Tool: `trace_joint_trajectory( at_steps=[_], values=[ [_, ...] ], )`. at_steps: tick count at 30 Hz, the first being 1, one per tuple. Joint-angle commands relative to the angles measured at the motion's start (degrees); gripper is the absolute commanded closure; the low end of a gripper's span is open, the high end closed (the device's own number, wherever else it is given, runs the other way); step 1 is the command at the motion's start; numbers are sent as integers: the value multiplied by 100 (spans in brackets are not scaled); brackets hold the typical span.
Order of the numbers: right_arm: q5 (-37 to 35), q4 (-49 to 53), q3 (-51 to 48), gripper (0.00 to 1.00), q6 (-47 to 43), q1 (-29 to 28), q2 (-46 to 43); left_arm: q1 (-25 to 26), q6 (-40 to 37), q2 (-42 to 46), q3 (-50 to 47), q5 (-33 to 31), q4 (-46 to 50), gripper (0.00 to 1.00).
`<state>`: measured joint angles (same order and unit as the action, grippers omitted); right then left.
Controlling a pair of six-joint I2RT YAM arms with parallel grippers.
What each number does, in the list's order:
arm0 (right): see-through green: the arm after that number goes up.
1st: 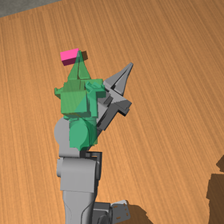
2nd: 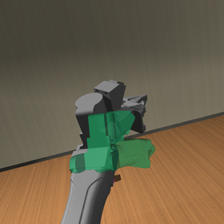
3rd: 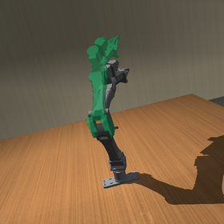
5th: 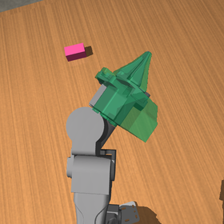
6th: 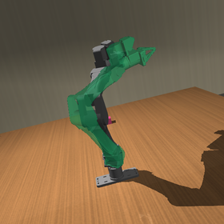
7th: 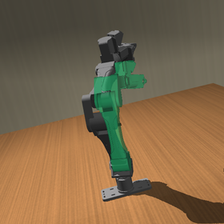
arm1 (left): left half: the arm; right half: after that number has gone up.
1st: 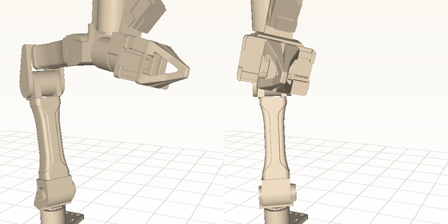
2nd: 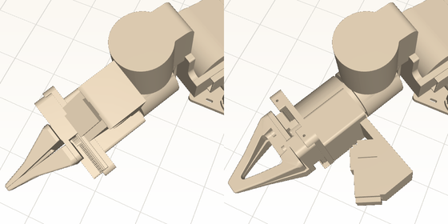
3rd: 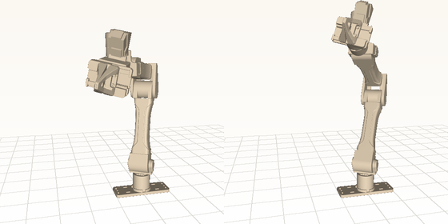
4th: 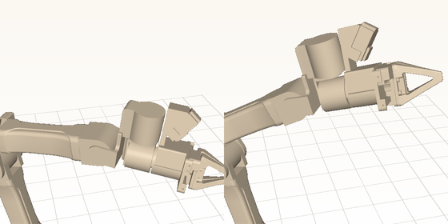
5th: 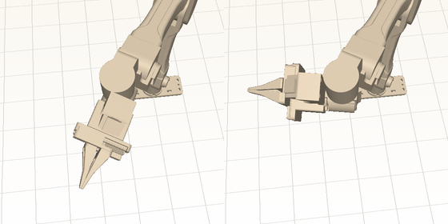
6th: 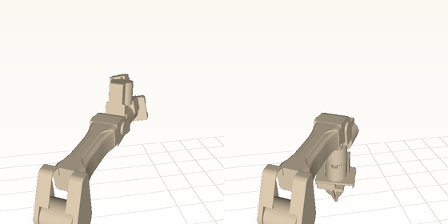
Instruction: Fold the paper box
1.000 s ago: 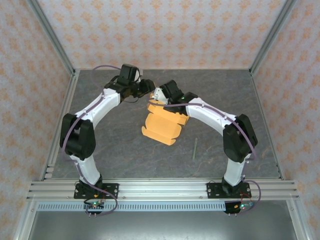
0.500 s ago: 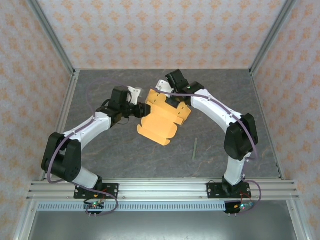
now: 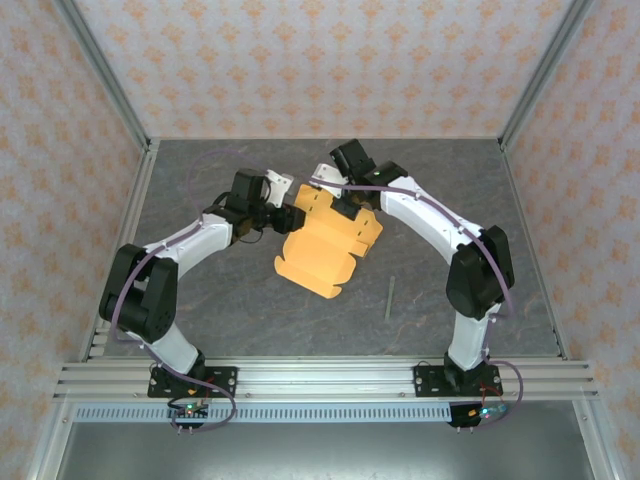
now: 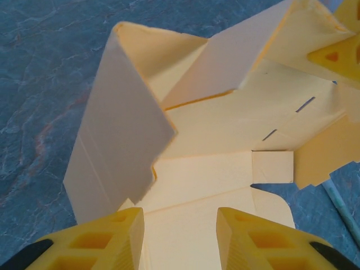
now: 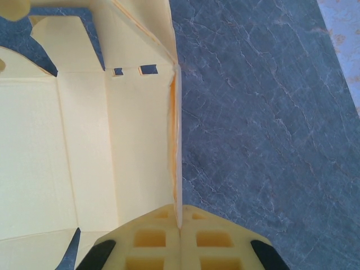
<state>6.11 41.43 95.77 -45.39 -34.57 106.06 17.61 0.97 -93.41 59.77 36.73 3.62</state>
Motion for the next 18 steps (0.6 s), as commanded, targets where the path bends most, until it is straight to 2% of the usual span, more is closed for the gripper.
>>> trace_joint_trajectory(
  at_steps=[1,12,18],
  values=[
    [81,275,228,100,146,11,-90,-13,-48,357,-342,-216,49,60],
    [197,374,328,100,259,11,8,6,396,-82,-279,-619,-744,54],
    [181,470,346,100,123,8,20,-29,387,-155,-132,-1098,-811,52]
  ],
)
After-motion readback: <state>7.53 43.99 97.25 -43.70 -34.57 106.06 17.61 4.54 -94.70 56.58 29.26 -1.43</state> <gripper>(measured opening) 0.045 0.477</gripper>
